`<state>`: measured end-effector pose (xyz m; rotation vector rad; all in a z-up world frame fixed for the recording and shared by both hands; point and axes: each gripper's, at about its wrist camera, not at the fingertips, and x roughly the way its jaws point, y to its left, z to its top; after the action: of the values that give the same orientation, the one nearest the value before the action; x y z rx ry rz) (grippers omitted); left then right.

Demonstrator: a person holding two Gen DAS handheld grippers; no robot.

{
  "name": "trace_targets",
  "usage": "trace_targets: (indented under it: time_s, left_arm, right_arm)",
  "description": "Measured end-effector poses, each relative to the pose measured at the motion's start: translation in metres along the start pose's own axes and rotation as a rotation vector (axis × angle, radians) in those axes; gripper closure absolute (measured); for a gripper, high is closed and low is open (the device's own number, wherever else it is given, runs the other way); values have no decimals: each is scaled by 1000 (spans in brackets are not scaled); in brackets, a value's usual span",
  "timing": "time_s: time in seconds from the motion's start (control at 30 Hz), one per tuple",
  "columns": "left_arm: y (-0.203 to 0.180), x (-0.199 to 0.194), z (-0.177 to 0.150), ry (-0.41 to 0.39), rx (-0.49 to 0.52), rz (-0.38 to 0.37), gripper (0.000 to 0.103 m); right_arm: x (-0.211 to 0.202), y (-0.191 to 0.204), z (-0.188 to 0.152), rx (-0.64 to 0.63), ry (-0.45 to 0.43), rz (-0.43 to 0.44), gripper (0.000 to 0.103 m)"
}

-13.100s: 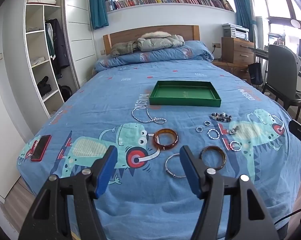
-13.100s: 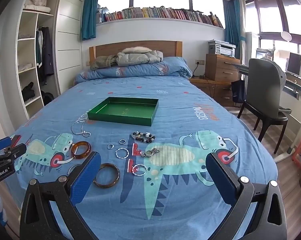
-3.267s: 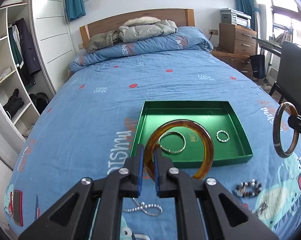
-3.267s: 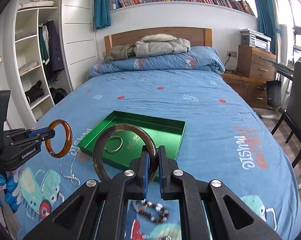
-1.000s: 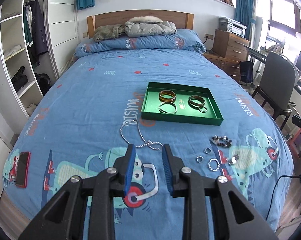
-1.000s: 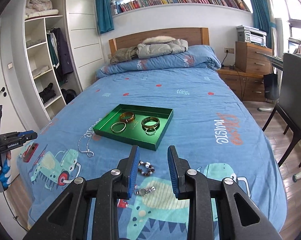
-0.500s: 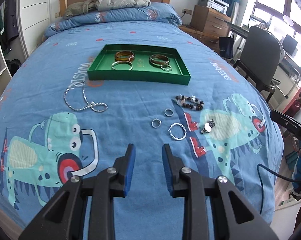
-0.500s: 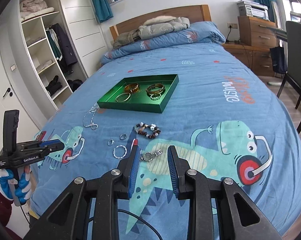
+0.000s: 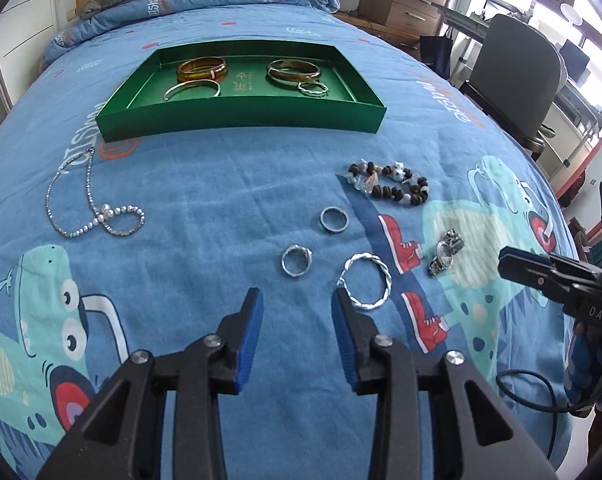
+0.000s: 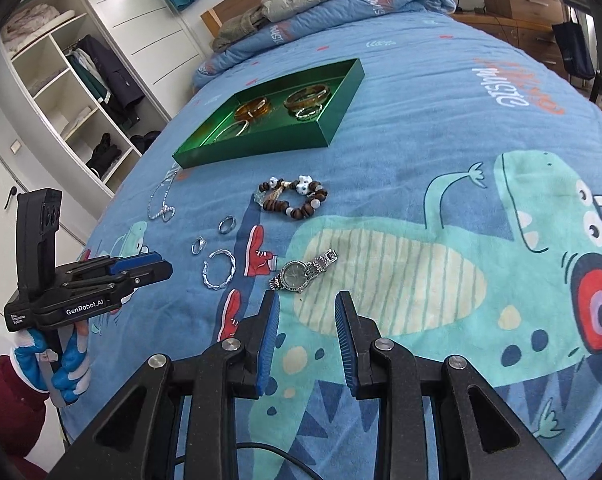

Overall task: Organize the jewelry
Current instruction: 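Grasp a small silver ring with the left tool while the right tool grasps the silver watch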

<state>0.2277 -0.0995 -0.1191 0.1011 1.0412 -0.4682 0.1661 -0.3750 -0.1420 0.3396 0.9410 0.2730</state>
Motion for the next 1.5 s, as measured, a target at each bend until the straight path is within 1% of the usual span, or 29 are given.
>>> trace_targets:
  time_s: [0.13,0.27,0.47,0.57,0.6,0.63,0.67,0.73,0.77,0.93,1.1,1.37,1.5]
  left_arm:
    - [2,16,9,10,-4,-1,69]
    - [6,28,12,19,-15,-1,69]
    - [4,34,12,12,6,16,69]
    - [1,34,11,5,20,30,70]
    - [0,35,11,2,27,37,71]
    - [-1,34,10,-1,34,47,72]
    - [-2,34,9,-4,36,52,75]
    - [-1,33,9,-6,33,54,84]
    - [0,33,8,-7,31,52,86]
    - [4,25,4,-19,23,51,86]
    - [13,9,3,-51,-1,50,86]
    - [35,-23,10,-113,-44,61,86]
    - [50,-34,18,-142,-72,67,86]
  right_arm:
    - [21,-8,3,61,27,45,73]
    - [33,-15,8,127,30,83,72]
    - [49,-26,13,217,37,115,72]
    - [54,-25,16,222,35,115,73]
    - [55,-24,17,216,36,112,73]
    - [56,-23,17,210,38,106,78]
    - [57,-21,17,201,42,96,86]
    - [59,-18,16,191,49,87,87]
    - [60,-17,16,189,45,87,88]
    - [50,-14,13,161,12,73,88]
    - [27,-7,15,122,-42,69,88]
    - [-5,1,28,99,-111,49,88]
    - [-16,5,43,79,-142,35,89]
